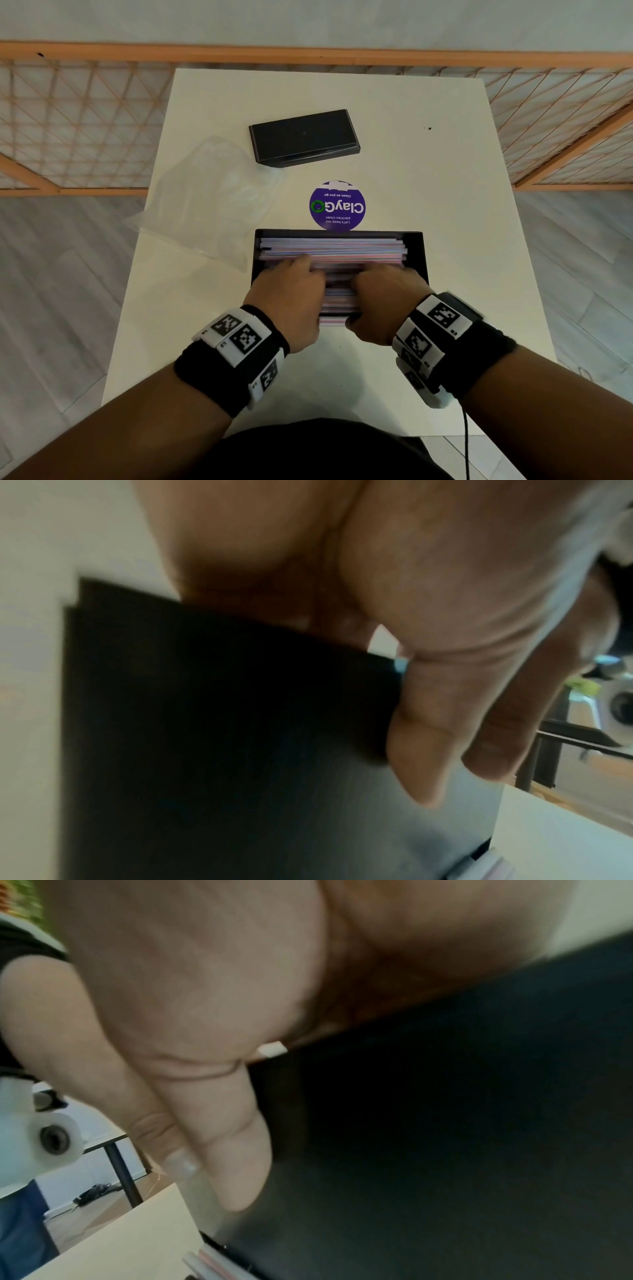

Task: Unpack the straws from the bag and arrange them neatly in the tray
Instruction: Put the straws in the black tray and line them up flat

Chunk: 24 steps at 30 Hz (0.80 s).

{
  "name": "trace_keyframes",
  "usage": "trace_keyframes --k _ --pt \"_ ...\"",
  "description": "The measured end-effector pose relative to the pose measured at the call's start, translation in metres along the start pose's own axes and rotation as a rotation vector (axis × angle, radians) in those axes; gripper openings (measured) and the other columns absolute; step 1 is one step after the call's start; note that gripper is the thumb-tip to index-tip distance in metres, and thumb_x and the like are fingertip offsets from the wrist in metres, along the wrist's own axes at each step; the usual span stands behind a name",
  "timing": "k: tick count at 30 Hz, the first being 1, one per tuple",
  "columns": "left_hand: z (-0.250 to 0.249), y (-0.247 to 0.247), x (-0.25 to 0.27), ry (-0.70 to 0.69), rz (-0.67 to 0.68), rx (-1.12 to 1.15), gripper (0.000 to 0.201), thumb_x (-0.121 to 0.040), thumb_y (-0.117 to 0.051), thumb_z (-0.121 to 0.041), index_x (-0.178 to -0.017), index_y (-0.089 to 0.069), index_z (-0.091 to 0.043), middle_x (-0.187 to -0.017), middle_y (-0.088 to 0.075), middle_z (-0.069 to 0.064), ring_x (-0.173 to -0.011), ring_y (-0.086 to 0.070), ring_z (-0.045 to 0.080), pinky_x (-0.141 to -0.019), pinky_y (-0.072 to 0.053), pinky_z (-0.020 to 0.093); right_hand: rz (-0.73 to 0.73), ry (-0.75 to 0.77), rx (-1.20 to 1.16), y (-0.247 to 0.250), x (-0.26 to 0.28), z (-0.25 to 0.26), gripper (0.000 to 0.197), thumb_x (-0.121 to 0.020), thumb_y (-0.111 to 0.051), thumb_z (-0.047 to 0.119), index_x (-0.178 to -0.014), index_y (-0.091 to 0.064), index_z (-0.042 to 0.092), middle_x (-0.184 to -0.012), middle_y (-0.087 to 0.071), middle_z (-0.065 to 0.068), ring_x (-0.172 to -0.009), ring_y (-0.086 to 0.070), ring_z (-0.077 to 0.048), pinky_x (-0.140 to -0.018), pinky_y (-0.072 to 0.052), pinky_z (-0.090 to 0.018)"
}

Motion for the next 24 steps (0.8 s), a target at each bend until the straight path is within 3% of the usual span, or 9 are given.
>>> trace_keyframes --k 2,5,9,12,17,20,24 --pt "0.0 0.001 0.003 -0.025 -0.073 -0.018 0.038 -0.084 -0.067 -0.034 -0.119 -0.057 -0.024 -0.121 -0.057 -0.003 -0.11 -0.06 0.023 -0.09 -0.051 0.038 -0.024 0.018 0.004 0.004 0.003 -0.002 0.03 -0.073 -0.06 0.044 -0.099 -0.065 0.028 -0.095 -0.065 0.008 -0.093 -0.064 -0.021 -0.088 -0.049 -0.035" --pt "0.002 -0.002 0.005 -0.01 -0.04 0.02 0.031 -0.087 -0.064 -0.031 -0.117 -0.06 -0.026 -0.12 -0.061 -0.005 -0.112 -0.06 0.023 -0.091 -0.054 0.038 -0.008 0.029 -0.045 0.007 0.007 0.0 0.033 -0.074 -0.062 0.042 -0.104 -0.063 0.03 -0.099 -0.067 0.007 -0.095 -0.065 -0.022 -0.087 -0.052 -0.036" --pt "0.002 -0.006 0.003 -0.021 -0.032 0.011 0.032 -0.089 -0.062 -0.032 -0.121 -0.059 -0.026 -0.123 -0.057 -0.004 -0.116 -0.056 0.022 -0.093 -0.05 0.036 -0.048 0.044 0.012 0.007 0.009 0.002 0.041 -0.076 -0.061 0.044 -0.113 -0.063 0.029 -0.115 -0.056 0.001 -0.112 -0.054 -0.027 -0.099 -0.043 -0.042" --pt "0.001 -0.009 0.004 -0.03 -0.034 0.024 0.035 -0.089 -0.062 -0.029 -0.124 -0.058 -0.026 -0.123 -0.059 -0.005 -0.113 -0.059 0.022 -0.096 -0.051 0.035 -0.049 0.055 -0.008 0.003 0.011 0.005 0.042 -0.078 -0.062 0.042 -0.116 -0.057 0.026 -0.118 -0.058 0.003 -0.114 -0.054 -0.027 -0.1 -0.042 -0.043" --pt "0.003 -0.014 0.004 -0.017 -0.028 0.037 0.031 -0.088 -0.063 -0.03 -0.119 -0.061 -0.027 -0.12 -0.058 -0.004 -0.113 -0.059 0.022 -0.095 -0.052 0.037 -0.002 0.006 -0.001 -0.007 0.008 0.002 0.028 -0.078 -0.06 0.039 -0.102 -0.062 0.026 -0.103 -0.065 0.006 -0.103 -0.063 -0.023 -0.09 -0.045 -0.037" --pt "0.005 -0.016 0.001 -0.007 -0.008 0.029 0.027 -0.088 -0.061 -0.03 -0.114 -0.064 -0.023 -0.122 -0.052 0.0 -0.117 -0.052 0.023 -0.096 -0.05 0.038 -0.001 -0.002 -0.002 -0.007 0.006 0.001 0.031 -0.079 -0.059 0.04 -0.106 -0.064 0.027 -0.11 -0.058 0.004 -0.109 -0.057 -0.025 -0.09 -0.045 -0.038" --pt "0.006 -0.015 -0.001 0.026 0.059 0.05 0.021 -0.086 -0.063 -0.029 -0.105 -0.067 -0.022 -0.108 -0.066 0.0 -0.101 -0.065 0.025 -0.086 -0.057 0.037 0.022 -0.013 -0.015 -0.011 0.003 -0.001 0.026 -0.079 -0.058 0.037 -0.101 -0.066 0.025 -0.102 -0.062 0.004 -0.099 -0.062 -0.023 -0.083 -0.049 -0.034"
Point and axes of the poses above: each hand's wrist, its own x-axis away from the middle knuckle, its own y-axis out of the back of the hand, z = x × y, the point moved 3 cm from there along -x, towards the middle knuckle
